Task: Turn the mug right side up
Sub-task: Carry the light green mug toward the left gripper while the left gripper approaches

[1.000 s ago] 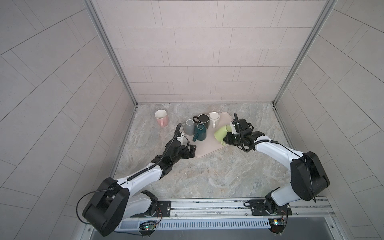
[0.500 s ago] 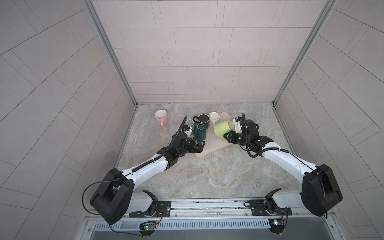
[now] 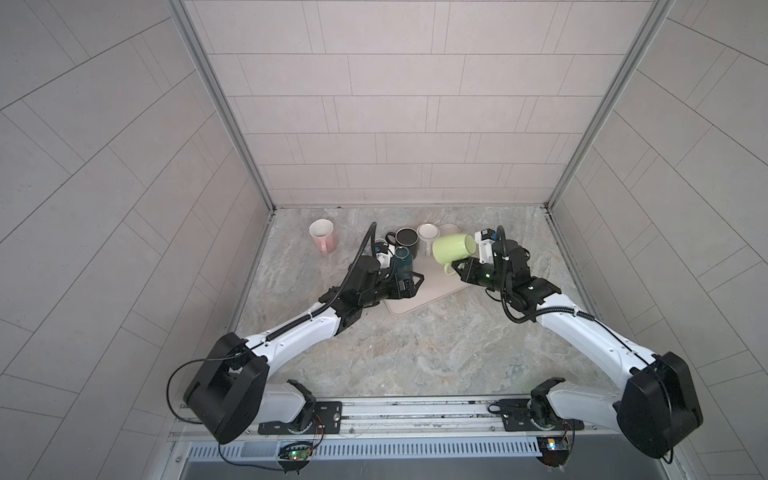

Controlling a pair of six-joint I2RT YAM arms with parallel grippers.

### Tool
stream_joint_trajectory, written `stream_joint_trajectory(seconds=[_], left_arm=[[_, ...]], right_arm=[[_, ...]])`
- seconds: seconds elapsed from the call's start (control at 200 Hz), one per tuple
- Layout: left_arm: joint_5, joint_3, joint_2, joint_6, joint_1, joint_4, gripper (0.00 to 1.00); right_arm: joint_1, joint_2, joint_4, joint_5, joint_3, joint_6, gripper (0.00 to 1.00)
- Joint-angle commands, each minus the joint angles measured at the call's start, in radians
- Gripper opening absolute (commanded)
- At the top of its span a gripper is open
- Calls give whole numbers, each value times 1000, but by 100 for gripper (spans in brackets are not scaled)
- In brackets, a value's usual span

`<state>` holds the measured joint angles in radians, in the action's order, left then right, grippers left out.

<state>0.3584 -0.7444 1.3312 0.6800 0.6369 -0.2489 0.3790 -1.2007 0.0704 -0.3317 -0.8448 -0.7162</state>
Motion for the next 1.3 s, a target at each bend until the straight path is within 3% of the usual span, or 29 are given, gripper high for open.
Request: stream_joint_trajectory(seconds=[0.0,0.575,0.836,0.896,1.296], left_arm=[[9,-30,-28,29,18,-44,100],[39,-52,-38,122,23,-137,100],[71,-88,24,142,24,-209,93],[73,-89,33,141,23,-230,88],[156,-131,99,164,23,-321,81]], right_arm=[[-3,57,-103,6,-15,-24,0],[-3,111,-407,-58,125,-157,0],[-3,90,-501,-107,140,-222,0],[-4,92,-504,-112,141,-230,0],[-2,111,-543,-159,133,-262,0]])
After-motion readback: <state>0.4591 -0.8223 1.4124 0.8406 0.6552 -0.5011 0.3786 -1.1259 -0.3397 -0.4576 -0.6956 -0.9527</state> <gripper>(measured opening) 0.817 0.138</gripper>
